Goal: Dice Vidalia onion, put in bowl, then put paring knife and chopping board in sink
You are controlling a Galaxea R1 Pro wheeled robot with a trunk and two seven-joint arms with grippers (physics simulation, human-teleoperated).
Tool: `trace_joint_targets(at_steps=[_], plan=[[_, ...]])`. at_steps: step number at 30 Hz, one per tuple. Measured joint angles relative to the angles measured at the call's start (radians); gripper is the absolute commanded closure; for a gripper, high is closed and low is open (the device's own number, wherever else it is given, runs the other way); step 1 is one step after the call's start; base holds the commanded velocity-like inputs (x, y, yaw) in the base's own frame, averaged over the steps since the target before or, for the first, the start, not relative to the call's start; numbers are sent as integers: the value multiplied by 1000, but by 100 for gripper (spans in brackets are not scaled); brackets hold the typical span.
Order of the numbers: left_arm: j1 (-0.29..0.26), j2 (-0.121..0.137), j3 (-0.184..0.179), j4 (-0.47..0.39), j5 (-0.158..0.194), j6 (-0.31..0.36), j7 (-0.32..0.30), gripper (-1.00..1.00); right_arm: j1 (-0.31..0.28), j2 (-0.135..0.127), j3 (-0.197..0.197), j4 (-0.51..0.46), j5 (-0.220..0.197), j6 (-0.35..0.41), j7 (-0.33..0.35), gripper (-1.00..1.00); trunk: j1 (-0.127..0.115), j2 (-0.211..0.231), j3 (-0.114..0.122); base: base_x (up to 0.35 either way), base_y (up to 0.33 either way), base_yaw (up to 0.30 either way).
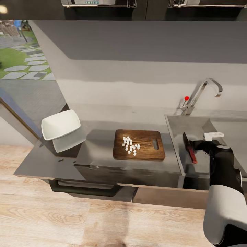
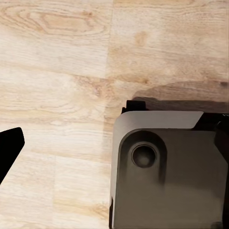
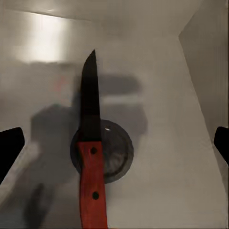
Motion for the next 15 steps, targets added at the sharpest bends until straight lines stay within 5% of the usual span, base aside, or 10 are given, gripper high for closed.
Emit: trace_joint_targets(at_steps=[7,15], plan=[[0,1,0,0,0,-1,0,-100,0,-1,-1,-224,4,168,235,-100,0,0,0,0,0,0],[0,0,0,0,0,-1,0,-100,0,-3,-2,-252,10,197,275,-100,0,0,0,0,6,-47]])
